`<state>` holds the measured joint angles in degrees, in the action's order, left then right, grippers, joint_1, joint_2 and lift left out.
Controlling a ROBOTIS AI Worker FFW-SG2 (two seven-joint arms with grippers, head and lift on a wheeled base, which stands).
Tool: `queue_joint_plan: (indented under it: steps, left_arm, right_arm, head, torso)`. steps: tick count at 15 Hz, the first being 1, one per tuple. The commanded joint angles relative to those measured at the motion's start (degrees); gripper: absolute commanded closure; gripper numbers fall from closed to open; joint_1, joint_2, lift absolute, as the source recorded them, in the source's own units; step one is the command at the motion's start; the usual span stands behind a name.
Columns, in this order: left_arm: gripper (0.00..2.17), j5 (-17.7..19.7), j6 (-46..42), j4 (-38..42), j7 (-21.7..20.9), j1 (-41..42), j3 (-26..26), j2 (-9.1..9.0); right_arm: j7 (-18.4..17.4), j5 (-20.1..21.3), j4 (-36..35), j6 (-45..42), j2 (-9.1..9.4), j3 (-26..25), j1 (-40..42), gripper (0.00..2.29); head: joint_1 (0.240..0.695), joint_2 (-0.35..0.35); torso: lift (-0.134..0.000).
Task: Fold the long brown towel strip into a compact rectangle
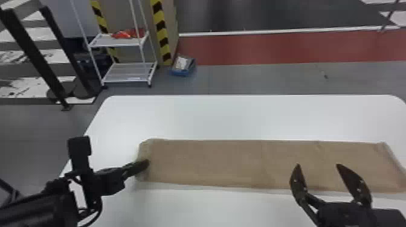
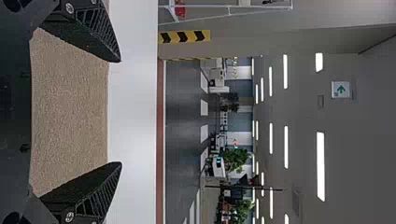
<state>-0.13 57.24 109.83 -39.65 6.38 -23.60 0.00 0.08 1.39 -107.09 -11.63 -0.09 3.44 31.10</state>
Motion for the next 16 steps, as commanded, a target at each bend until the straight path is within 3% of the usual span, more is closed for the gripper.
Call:
queue_joint_plan:
  steps: [1,6,9,11,13,14,16]
  left_arm:
    - [2.14,-0.49,0.56,-0.05,-1.13,-2.25,-4.61,-0.15]
    - [2.14,-0.31,3.55,-1.02,-2.80,-6.38,-15.07,3.78]
    - [2.14,-0.22,9.35,2.67,-3.33,-6.47,-15.25,4.22]
    - [2.14,-0.05,17.43,10.58,-2.63,-6.47,-11.38,3.25]
    - [2.15,-0.31,24.29,19.29,0.01,-6.38,-4.44,-0.15]
    - [2.14,-0.49,26.40,22.54,1.24,-6.38,-1.10,-0.15]
    - [2.14,-4.35,30.44,27.20,4.05,-6.12,9.89,-0.15]
  right_arm:
    - [0.00,-0.16,0.30,-0.01,0.14,-0.37,-0.17,0.10]
    - [-0.08,-0.43,0.39,-0.01,0.14,-0.54,-0.25,0.10]
    - [-0.08,-0.60,0.48,-0.01,0.14,-1.07,-0.34,0.10]
    - [-0.26,-0.78,0.48,-0.01,0.14,-1.51,-0.43,0.10]
    - [-0.35,-1.66,0.48,-0.01,0.14,-2.74,-0.34,0.11]
    - [-0.70,-1.75,0.39,-0.01,0.14,-3.18,-0.34,0.11]
    - [-0.79,-2.89,-0.14,-0.01,0.14,-4.67,0.01,0.11]
  head:
    - [0.695,0.136]
    - [0.695,0.243]
    - [0.695,0.298]
    - [0.695,0.299]
    - [0.695,0.271]
    - [0.695,0.212]
    - [0.695,0.141]
  torso:
    - [-0.110]
    - [-0.110]
    - [-0.110]
    - [-0.110]
    - [-0.110]
    - [-0.110]
    - [-0.110]
